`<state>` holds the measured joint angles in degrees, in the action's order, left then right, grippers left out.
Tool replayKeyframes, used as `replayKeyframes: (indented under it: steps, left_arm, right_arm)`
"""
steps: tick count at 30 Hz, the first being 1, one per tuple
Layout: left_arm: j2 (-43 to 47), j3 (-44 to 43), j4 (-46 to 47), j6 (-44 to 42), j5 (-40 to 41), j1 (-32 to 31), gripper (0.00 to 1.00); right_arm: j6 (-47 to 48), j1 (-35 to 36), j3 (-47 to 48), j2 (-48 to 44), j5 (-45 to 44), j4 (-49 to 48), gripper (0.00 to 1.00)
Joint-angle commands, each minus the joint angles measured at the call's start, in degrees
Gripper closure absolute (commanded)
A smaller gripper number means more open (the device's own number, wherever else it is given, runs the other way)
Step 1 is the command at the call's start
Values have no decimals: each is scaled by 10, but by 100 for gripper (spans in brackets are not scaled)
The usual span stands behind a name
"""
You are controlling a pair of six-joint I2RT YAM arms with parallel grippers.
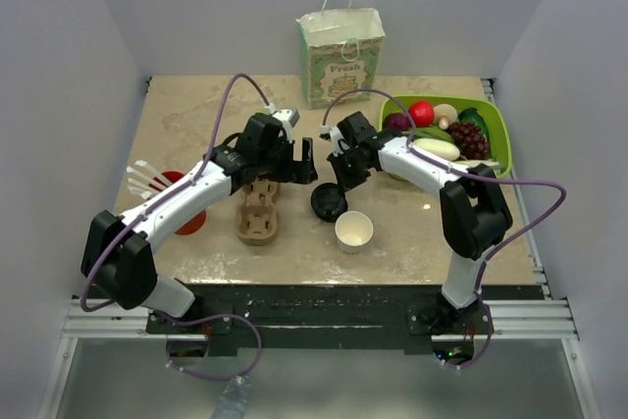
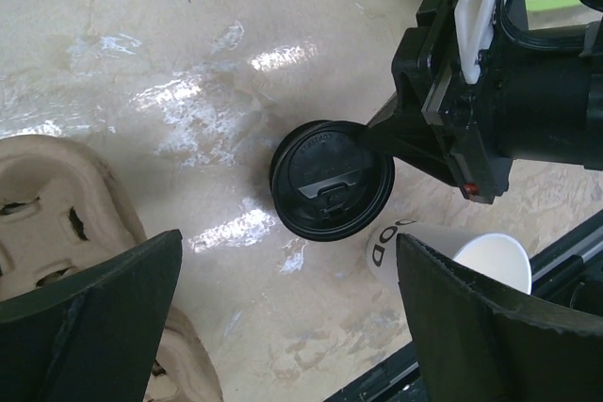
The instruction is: Pack the takeout coffee
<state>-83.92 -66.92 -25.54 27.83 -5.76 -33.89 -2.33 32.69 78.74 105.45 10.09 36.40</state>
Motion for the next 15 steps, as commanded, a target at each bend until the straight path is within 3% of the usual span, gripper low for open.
replayKeyframes:
  steps: [1,8,15]
  left_arm:
    - [-12,-12,31,-4,-43,-2,0]
    - [2,-11,41,-2,-53,-4,0]
    - [30,-10,55,-2,-78,-4,0]
  right_arm:
    - [-23,3,9,-23,14,9,100]
    - [-57,2,30,-71,-25,24,100]
    - [-72,2,53,-129,-8,48,100]
